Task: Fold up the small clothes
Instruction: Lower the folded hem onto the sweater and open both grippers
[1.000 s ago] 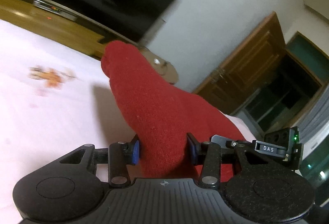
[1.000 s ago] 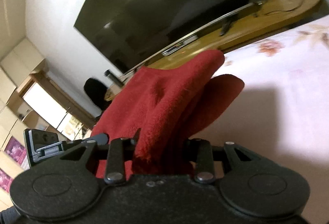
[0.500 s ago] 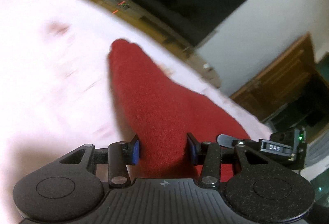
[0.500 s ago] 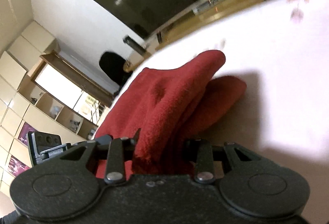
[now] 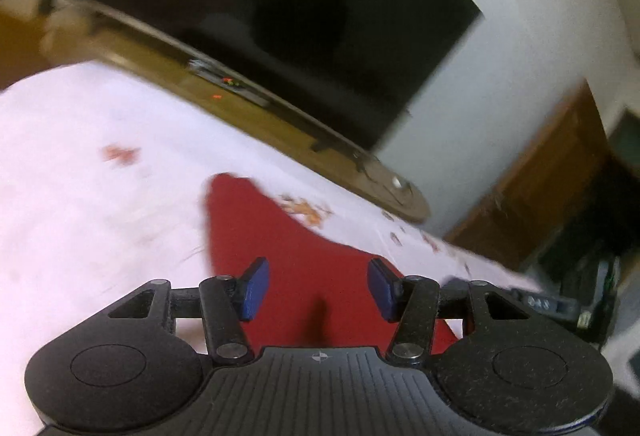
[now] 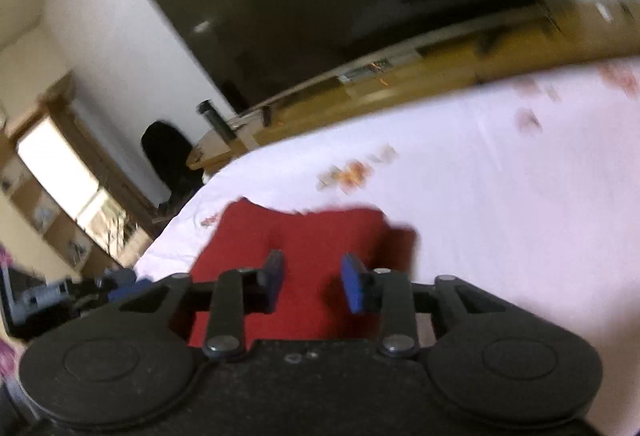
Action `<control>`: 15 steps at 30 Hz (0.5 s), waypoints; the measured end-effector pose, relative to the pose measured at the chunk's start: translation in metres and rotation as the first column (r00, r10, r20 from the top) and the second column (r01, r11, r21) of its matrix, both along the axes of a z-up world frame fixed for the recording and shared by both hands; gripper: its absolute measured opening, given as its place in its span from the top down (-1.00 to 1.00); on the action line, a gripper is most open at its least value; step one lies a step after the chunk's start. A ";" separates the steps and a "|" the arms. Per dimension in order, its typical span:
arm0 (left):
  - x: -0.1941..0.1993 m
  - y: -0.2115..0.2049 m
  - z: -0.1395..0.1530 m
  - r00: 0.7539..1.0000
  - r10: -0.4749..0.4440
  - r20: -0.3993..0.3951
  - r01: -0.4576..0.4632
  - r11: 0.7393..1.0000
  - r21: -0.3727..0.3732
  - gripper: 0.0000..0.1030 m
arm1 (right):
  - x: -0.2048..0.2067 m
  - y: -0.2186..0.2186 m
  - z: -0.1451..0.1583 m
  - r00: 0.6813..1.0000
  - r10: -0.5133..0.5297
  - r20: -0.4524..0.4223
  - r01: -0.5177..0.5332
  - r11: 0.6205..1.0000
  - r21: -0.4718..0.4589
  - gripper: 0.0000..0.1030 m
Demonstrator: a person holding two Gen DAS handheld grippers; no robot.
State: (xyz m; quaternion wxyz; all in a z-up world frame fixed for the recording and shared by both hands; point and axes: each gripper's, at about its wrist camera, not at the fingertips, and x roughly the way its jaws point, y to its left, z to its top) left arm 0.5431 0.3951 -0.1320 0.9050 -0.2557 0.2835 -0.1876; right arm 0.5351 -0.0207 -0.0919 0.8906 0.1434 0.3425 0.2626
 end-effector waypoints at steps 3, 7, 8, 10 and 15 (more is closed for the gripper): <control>0.033 -0.025 -0.016 0.996 -0.043 -0.073 0.046 0.998 0.050 -0.03 | 0.016 0.037 -0.009 0.999 0.042 -0.010 -0.043 0.989 -0.141 0.47; 0.038 -0.025 -0.035 0.996 -0.018 -0.093 0.022 0.999 0.049 -0.02 | 0.036 0.057 -0.046 0.996 0.000 -0.091 -0.021 0.971 -0.238 0.55; 0.031 -0.022 -0.030 0.995 -0.014 -0.096 0.019 0.999 0.045 -0.02 | 0.036 0.052 -0.044 0.994 -0.011 -0.109 -0.012 0.977 -0.211 0.56; 0.012 -0.013 -0.018 0.997 -0.010 -0.072 0.015 0.997 0.072 -0.02 | 0.028 0.047 -0.031 0.996 -0.013 -0.093 -0.006 0.980 -0.198 0.57; -0.038 -0.023 -0.016 0.998 -0.055 -0.042 0.059 0.993 0.103 -0.03 | -0.031 0.039 -0.009 0.997 0.073 0.011 -0.069 0.975 -0.213 0.52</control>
